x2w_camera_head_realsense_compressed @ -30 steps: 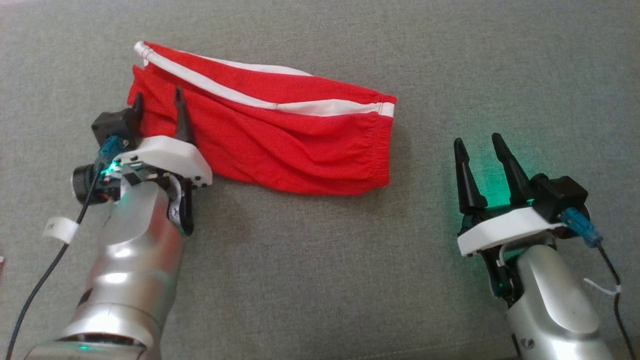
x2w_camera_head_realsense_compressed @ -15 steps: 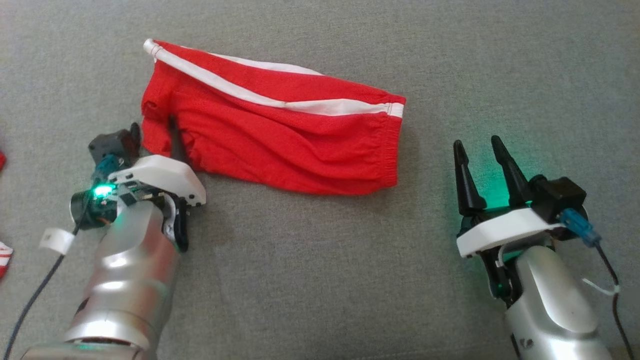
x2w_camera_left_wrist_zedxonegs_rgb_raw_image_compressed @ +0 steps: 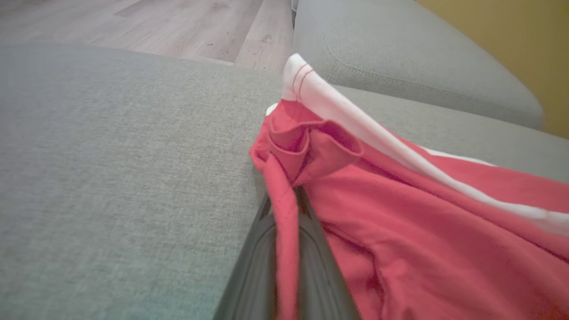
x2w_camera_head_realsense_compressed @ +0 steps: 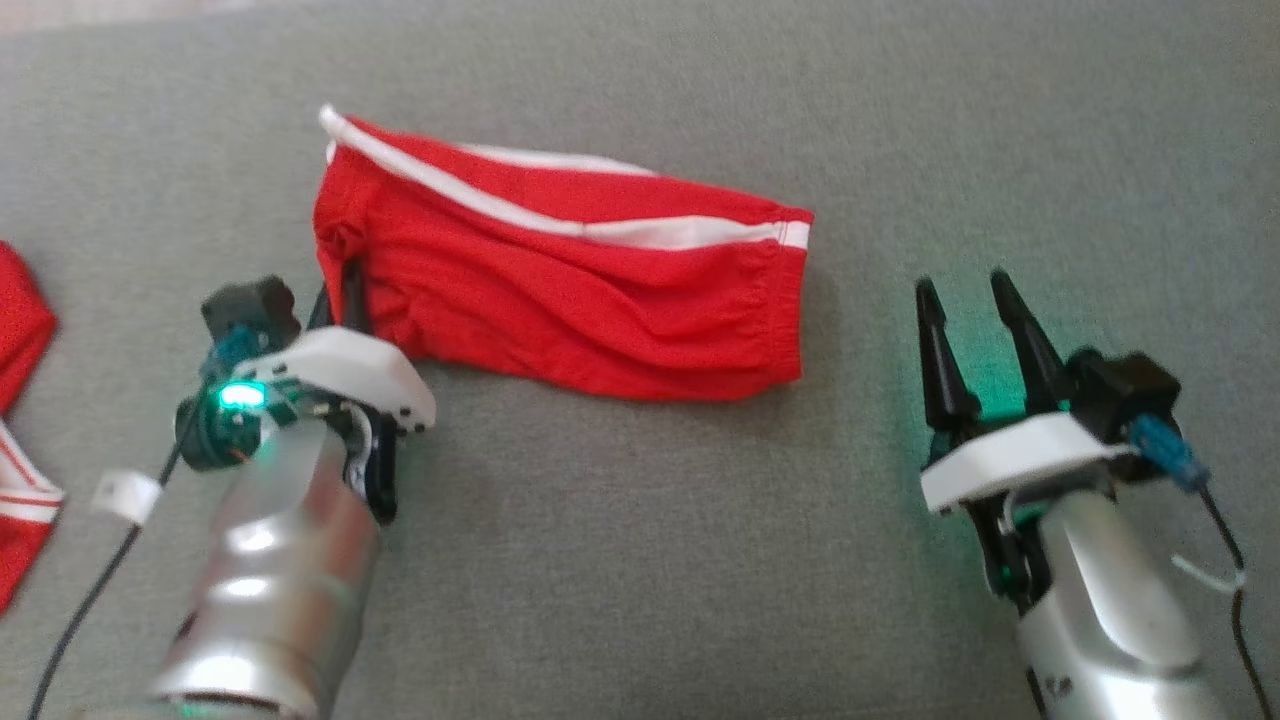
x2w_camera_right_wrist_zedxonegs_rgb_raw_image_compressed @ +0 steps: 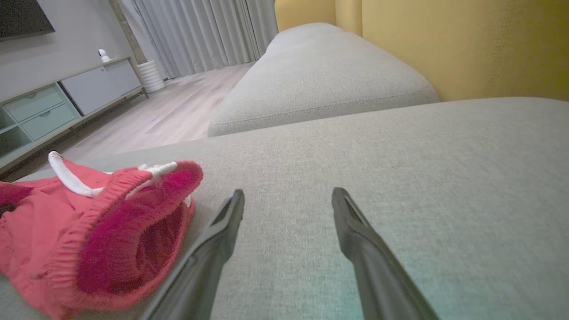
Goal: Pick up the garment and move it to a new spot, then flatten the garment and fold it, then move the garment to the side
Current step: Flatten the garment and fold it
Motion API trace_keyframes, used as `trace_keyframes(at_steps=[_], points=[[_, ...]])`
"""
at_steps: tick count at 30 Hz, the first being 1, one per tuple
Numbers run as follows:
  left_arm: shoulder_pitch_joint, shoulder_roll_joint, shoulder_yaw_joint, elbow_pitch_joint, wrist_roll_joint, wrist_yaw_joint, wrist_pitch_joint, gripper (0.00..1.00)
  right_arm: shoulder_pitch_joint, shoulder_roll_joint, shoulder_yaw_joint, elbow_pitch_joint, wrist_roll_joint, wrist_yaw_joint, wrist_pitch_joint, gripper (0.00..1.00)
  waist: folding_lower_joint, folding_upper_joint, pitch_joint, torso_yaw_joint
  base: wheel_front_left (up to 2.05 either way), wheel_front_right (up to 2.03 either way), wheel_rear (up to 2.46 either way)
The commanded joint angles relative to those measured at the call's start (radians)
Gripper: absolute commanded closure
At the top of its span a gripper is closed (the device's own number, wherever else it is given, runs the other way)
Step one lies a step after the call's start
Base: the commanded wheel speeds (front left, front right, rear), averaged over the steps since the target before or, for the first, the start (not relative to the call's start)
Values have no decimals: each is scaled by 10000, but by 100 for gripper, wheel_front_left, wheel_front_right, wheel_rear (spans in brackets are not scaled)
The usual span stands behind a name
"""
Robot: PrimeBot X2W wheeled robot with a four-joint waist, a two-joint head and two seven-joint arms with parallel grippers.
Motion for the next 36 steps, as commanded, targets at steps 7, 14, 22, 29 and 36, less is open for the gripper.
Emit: trace_keyframes(at_steps=[7,14,22,29,36], points=[[1828,272,-149,-1746,-562,-116,-123,100,712,31,-30,-41,128,-7,-63,0,0,0,-1185,621,0,0,0],[3833,271,-811,-3663,-1382,278,-124,0,1140,81,-23,20,192,-7,-63,0,0,0,-1654,780,0,0,0],[5163,270,-543,-5627,-218,915,-125,0,913,96,311,-166,189,-7,-63,0,0,0,-1624,893,0,0,0],[5868,270,-703,-6424,103,897,-125,0,44,100,1393,-262,780,-7,-63,0,0,0,-1523,1369,0,0,0],[5917,270,-945,-6582,74,925,-125,0,-613,101,1772,1375,978,-7,-63,0,0,0,-1367,1967,0,0,0]])
